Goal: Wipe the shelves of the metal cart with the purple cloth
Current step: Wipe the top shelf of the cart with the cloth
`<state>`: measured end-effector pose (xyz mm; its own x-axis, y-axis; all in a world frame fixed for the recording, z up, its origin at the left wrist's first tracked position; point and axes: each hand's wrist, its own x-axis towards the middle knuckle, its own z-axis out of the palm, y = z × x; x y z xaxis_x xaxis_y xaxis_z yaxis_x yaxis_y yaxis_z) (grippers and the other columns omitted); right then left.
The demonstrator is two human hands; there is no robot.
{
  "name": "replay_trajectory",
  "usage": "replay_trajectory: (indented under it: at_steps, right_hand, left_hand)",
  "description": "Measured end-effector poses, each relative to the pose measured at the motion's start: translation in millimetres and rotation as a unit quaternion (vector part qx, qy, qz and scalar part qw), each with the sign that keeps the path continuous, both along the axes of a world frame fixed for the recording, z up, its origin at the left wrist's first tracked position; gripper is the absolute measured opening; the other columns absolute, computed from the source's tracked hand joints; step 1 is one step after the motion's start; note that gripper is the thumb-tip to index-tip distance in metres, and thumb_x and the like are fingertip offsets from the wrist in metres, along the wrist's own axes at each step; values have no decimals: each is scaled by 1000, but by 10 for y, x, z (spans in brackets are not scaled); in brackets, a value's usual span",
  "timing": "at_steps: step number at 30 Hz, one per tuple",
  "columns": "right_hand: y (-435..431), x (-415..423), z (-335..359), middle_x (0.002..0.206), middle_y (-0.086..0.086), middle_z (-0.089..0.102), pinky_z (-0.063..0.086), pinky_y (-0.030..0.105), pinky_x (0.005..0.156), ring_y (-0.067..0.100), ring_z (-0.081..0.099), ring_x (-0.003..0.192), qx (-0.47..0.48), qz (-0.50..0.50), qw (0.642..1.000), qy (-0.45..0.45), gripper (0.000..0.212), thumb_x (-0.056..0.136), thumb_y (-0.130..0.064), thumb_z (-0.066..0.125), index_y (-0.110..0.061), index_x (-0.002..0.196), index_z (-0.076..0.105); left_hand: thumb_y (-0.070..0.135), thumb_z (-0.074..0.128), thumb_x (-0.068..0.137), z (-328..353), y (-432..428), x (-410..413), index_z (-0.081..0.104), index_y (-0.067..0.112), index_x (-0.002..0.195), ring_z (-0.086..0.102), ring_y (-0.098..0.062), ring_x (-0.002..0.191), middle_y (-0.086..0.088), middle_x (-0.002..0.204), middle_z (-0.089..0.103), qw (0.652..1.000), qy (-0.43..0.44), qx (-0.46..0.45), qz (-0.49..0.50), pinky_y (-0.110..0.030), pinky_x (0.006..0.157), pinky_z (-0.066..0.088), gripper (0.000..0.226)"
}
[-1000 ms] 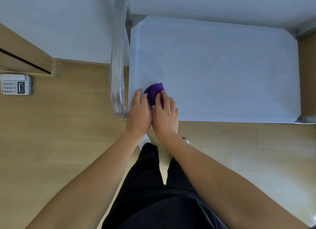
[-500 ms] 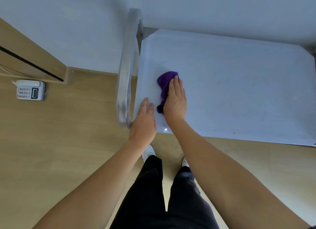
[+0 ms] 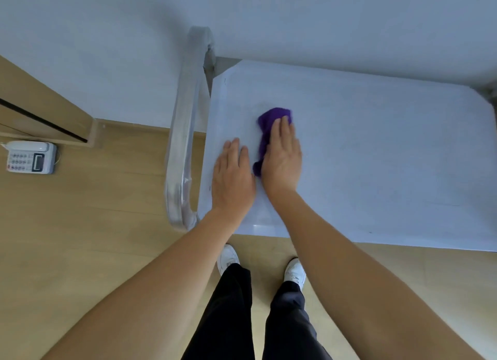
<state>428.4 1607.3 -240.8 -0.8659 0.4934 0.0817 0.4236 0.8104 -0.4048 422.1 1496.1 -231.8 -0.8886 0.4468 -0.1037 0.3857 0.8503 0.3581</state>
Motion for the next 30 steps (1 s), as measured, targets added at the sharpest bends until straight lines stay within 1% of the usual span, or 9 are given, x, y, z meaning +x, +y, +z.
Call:
replay_trajectory:
  at_steps: [2,4,9,10,13,15,20,26,30]
  right_hand:
    - [32,57,-80,150,14,38,37,44,110,30,35,140,10,81,996,17,60,84,-11,49,-4,143,39]
    - [273,-6,-103,149,14,40,37,45,109,32,38,138,21,113,993,25,68,76,-8,58,-4,142,42]
    - [386,-547,-100,158,6,22,24,37,117,25,19,147,-7,-91,996,14,80,77,0,60,-10,149,26]
    - [263,-642,-92,157,8,25,25,37,116,25,21,146,-9,-70,997,28,81,75,1,61,-8,148,28]
    - [73,-803,-175,151,10,39,34,42,112,28,34,141,-11,118,991,53,68,77,2,58,-6,143,41]
    - [259,-906,-193,147,11,44,39,44,109,30,41,136,12,165,984,66,66,76,5,59,-6,140,46]
    - [660,-1170,-58,158,3,24,26,34,116,22,24,145,-27,-30,999,4,78,79,3,56,-12,150,26]
    - [477,-913,-141,143,9,49,40,42,108,30,47,132,-6,203,978,51,61,79,5,57,-9,138,49]
    - [597,-773,-94,148,6,44,32,32,113,26,39,138,-26,93,995,39,63,82,8,52,-12,141,45]
  left_hand:
    - [8,52,92,-76,95,-134,53,0,129,41,-35,136,-21,143,46,1000,17,15,14,-46,107,41,37]
    - [11,47,96,-174,99,-169,50,1,131,38,-33,138,-19,146,43,999,40,27,12,-44,110,38,37]
    - [13,38,100,-303,64,-122,39,-2,142,27,-31,144,-19,152,34,996,79,26,-22,-44,117,26,44]
    - [13,39,100,-307,73,-134,38,-2,142,26,-30,145,-19,152,34,996,81,27,-17,-44,118,26,45]
    - [11,40,99,-310,59,-146,35,-2,144,25,-27,145,-17,153,34,997,68,38,-2,-42,119,23,47]
    - [12,34,100,-309,43,-137,35,-2,144,24,-28,146,-17,153,32,997,76,33,-12,-42,119,23,46]
    - [14,28,100,-324,82,-145,34,-2,144,21,-29,147,-18,155,29,996,90,21,-22,-43,119,23,48]
    - [6,27,93,-269,30,-140,37,-3,142,21,-28,147,-17,154,30,996,58,61,-16,-44,119,22,51]
    - [4,28,90,-207,46,-134,41,0,140,27,-23,144,-12,151,36,983,6,179,43,-40,118,26,52]
